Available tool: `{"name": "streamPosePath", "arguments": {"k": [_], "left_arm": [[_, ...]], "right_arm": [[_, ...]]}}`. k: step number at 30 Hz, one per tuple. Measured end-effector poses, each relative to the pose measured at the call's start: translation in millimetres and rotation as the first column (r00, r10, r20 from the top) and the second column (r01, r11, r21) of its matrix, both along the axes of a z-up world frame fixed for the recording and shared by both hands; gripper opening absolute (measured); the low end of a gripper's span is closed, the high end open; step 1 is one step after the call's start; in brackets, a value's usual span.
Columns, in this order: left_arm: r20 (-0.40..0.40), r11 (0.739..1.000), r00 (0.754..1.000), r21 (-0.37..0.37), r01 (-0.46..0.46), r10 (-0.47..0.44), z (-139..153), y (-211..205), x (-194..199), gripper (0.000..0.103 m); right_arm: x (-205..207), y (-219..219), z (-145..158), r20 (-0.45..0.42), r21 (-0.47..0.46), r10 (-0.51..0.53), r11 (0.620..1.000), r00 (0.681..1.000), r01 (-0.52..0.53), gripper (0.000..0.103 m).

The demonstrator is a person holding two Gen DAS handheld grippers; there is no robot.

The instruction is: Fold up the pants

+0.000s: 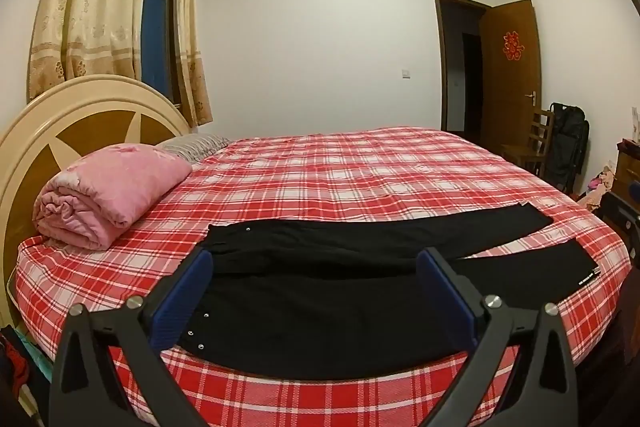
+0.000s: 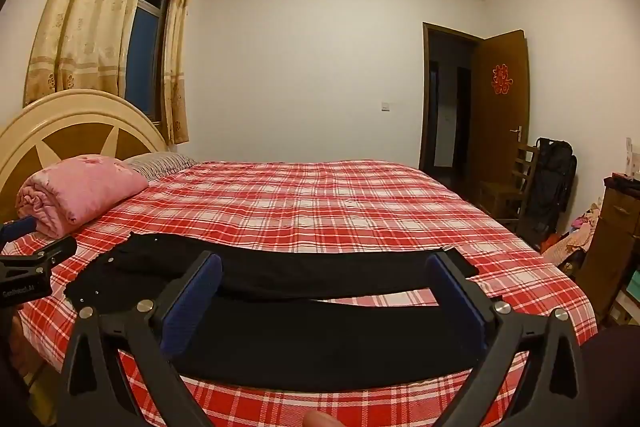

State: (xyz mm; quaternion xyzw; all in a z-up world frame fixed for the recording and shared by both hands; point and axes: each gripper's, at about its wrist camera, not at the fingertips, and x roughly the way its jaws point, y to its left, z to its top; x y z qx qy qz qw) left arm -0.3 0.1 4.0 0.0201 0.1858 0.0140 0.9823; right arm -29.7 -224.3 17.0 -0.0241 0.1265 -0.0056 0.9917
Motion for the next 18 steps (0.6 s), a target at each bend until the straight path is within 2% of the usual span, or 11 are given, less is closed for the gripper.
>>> {"name": "streamPosePath", "arguments": {"k": [18], "left_arm": [[-0.003, 1.000, 1.000, -0.002, 0.001, -0.001, -2.7, 6.4, 1.4, 0.103]], "right_arm": [[1.4, 5.1, -3.6, -0.008, -0.004, -0.003, 1.000, 1.000, 0.003, 0.102]]}}
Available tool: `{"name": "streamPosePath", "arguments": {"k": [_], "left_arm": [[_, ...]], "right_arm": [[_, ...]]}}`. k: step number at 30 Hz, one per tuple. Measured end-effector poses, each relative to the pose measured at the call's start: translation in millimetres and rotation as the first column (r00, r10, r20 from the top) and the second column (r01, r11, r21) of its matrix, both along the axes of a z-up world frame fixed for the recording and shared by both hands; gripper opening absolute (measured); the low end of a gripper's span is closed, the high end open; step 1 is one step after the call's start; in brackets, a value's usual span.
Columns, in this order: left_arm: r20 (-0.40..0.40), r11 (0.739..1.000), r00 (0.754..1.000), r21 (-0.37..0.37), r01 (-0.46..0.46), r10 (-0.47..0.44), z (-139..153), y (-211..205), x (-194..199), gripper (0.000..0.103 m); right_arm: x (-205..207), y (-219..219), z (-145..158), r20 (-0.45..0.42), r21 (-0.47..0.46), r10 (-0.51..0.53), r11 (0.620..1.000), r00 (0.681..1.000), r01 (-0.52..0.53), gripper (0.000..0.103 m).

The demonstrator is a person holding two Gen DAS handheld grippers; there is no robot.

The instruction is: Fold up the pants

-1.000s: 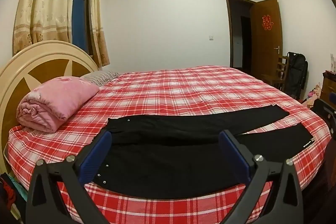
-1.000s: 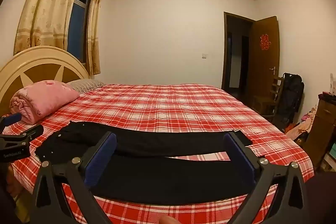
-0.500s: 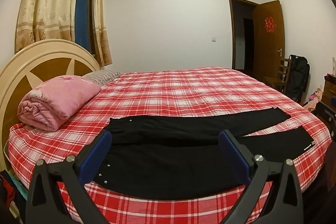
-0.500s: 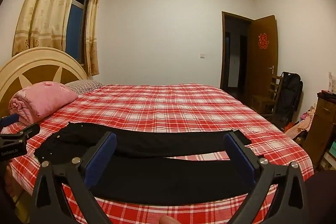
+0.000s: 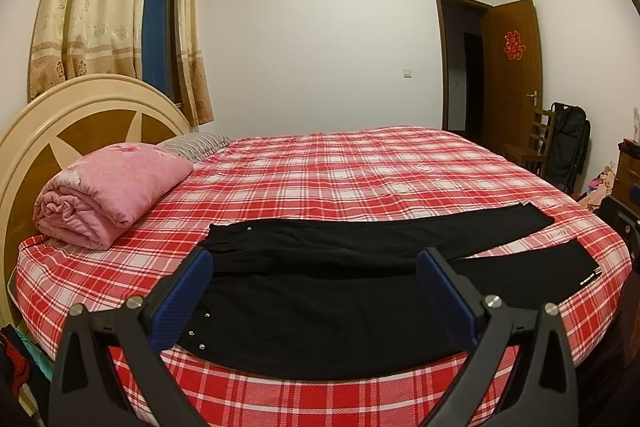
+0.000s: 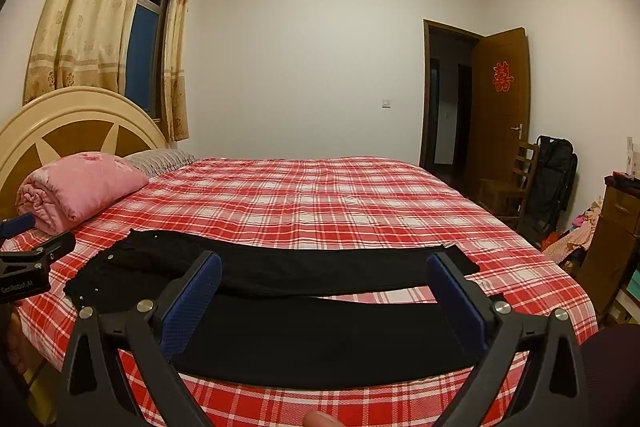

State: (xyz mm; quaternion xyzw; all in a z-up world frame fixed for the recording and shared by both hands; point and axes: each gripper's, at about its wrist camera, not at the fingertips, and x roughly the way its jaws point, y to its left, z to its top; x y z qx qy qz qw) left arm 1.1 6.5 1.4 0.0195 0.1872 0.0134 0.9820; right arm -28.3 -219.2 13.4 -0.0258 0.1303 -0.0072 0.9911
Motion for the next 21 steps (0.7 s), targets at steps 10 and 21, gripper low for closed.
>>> {"name": "streamPosePath", "arguments": {"k": [10, 21], "left_arm": [[0.005, 1.000, 1.000, -0.002, -0.001, 0.001, -1.9, 0.2, -1.3, 0.103], [0.006, 1.000, 1.000, -0.003, -0.001, 0.001, -2.6, 1.0, -1.8, 0.103]], "right_arm": [[1.2, 1.3, -2.3, -0.004, -0.003, 0.003, 1.000, 1.000, -0.003, 0.102], [1.8, 1.0, -4.4, -0.012, -0.004, 0.004, 1.000, 1.000, -0.004, 0.102]]}}
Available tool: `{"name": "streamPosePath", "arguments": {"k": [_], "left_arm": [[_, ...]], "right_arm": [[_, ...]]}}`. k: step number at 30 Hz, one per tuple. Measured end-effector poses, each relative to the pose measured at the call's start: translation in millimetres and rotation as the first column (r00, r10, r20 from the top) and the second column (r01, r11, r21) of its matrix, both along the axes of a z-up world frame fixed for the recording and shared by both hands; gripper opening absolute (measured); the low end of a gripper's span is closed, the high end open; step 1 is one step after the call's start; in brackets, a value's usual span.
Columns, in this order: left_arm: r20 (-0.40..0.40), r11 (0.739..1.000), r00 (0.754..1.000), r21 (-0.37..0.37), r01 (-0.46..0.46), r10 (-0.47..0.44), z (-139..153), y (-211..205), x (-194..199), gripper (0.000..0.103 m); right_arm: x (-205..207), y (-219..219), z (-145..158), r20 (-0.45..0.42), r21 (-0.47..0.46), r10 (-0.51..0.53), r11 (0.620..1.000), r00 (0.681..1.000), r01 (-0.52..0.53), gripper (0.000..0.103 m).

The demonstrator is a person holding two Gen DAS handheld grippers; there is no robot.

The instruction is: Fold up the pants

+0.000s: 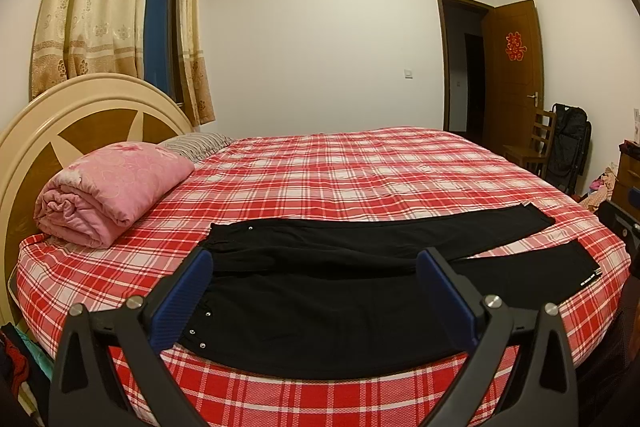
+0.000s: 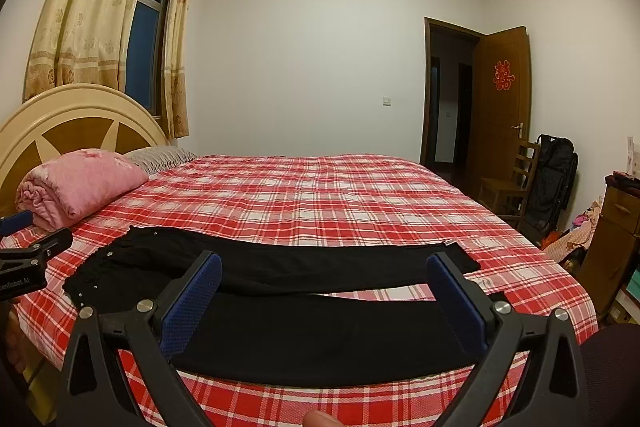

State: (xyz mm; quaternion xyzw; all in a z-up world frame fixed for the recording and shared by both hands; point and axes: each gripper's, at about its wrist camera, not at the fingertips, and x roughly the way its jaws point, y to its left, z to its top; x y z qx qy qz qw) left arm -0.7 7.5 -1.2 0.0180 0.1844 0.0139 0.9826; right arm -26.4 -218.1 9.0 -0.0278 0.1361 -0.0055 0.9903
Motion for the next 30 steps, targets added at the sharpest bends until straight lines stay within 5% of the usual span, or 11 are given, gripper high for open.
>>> {"name": "streamPosePath", "arguments": {"k": [30], "left_arm": [[-0.008, 1.000, 1.000, 0.004, 0.000, 0.000, -6, 10, 2, 0.103]], "right_arm": [[3, 2, -6, -0.022, -0.014, 0.002, 1.000, 1.000, -0.002, 0.102]]}}
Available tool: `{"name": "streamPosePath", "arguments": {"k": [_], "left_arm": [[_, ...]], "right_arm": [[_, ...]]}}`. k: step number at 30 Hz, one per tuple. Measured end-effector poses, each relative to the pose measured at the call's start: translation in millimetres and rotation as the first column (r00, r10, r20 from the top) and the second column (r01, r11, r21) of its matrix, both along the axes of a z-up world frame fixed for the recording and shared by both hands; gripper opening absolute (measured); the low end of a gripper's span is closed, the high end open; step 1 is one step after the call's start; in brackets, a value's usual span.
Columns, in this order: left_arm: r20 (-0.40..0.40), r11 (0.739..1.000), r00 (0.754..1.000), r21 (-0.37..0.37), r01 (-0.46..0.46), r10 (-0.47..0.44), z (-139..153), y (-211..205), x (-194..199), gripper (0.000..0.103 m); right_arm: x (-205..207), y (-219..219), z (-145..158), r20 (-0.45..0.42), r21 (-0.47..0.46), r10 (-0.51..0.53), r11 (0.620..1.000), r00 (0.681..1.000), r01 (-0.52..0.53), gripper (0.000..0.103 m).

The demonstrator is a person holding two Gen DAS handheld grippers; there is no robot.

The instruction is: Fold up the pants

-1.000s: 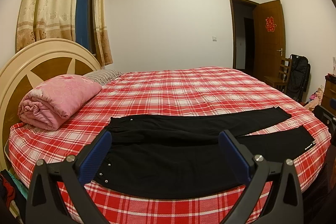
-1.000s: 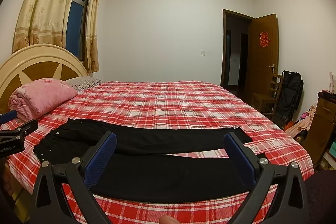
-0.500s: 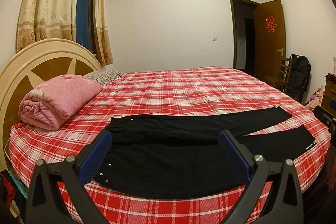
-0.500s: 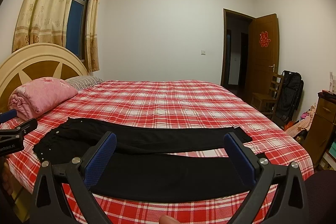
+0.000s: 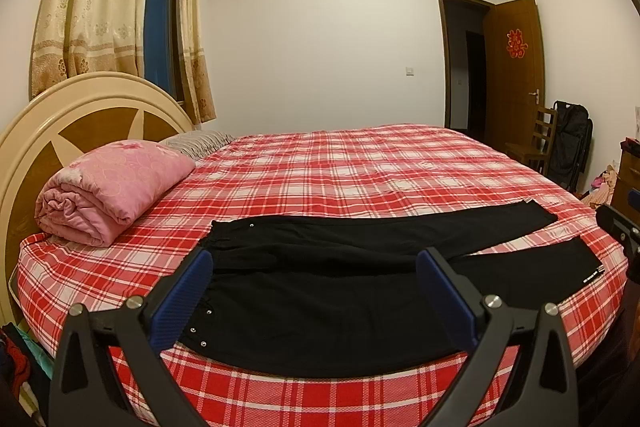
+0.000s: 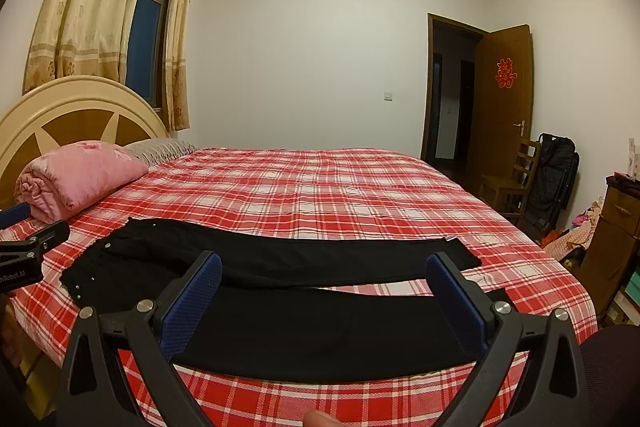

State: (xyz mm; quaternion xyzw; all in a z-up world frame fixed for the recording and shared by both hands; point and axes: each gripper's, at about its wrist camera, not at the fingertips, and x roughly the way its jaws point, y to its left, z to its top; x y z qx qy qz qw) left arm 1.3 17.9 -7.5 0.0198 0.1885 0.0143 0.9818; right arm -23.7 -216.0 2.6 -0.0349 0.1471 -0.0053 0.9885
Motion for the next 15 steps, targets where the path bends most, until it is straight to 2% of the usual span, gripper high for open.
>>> {"name": "streamPosePath", "arguments": {"k": [9, 15], "left_arm": [[-0.024, 1.000, 1.000, 0.003, -0.003, 0.003, -14, 2, 8, 0.103], [-0.072, 0.999, 0.997, 0.037, 0.019, -0.017, -36, 12, 40, 0.103]], "right_arm": [[13, 1, -16, -0.049, -0.011, 0.000, 1.000, 0.999, 0.000, 0.102], [39, -4, -41, -0.118, -0.025, 0.012, 1.000, 0.993, -0.015, 0.102]]}}
